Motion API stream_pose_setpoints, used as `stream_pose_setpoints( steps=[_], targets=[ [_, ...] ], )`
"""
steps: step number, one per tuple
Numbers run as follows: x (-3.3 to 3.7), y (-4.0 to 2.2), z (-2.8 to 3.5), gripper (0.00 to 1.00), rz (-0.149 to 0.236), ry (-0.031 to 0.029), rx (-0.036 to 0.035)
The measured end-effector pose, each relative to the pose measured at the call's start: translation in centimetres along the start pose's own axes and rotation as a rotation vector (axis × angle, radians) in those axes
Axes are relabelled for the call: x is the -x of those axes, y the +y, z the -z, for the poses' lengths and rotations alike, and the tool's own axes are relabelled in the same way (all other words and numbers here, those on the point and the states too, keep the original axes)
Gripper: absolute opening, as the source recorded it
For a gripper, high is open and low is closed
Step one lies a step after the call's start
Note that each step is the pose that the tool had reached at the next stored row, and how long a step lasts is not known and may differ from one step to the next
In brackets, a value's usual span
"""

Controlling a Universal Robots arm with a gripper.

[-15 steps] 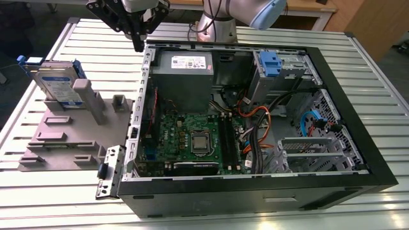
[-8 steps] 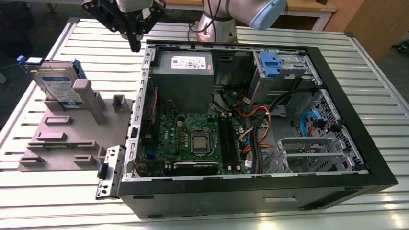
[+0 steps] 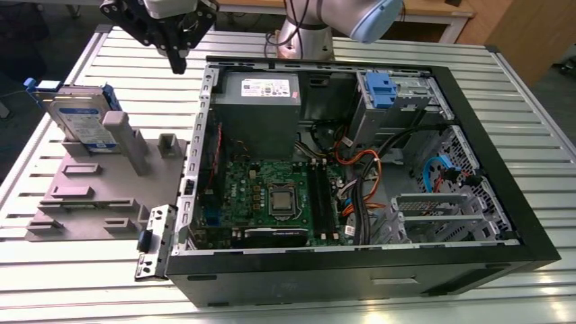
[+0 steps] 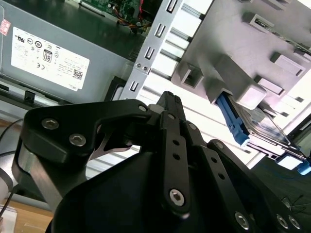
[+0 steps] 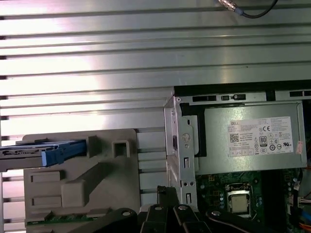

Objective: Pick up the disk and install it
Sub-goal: 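Reach for the disk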

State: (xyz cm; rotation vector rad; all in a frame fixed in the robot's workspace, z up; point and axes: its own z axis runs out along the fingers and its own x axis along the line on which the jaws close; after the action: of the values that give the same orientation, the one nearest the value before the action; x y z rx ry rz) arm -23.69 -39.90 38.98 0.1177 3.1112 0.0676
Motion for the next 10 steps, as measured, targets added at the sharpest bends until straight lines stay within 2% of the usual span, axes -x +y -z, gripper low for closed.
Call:
stream_pose_setpoints(
  steps=[10],
  targets=[
    [-1.82,-0.14,-0.17,0.11,0.0,0.0,0.0]
  ],
)
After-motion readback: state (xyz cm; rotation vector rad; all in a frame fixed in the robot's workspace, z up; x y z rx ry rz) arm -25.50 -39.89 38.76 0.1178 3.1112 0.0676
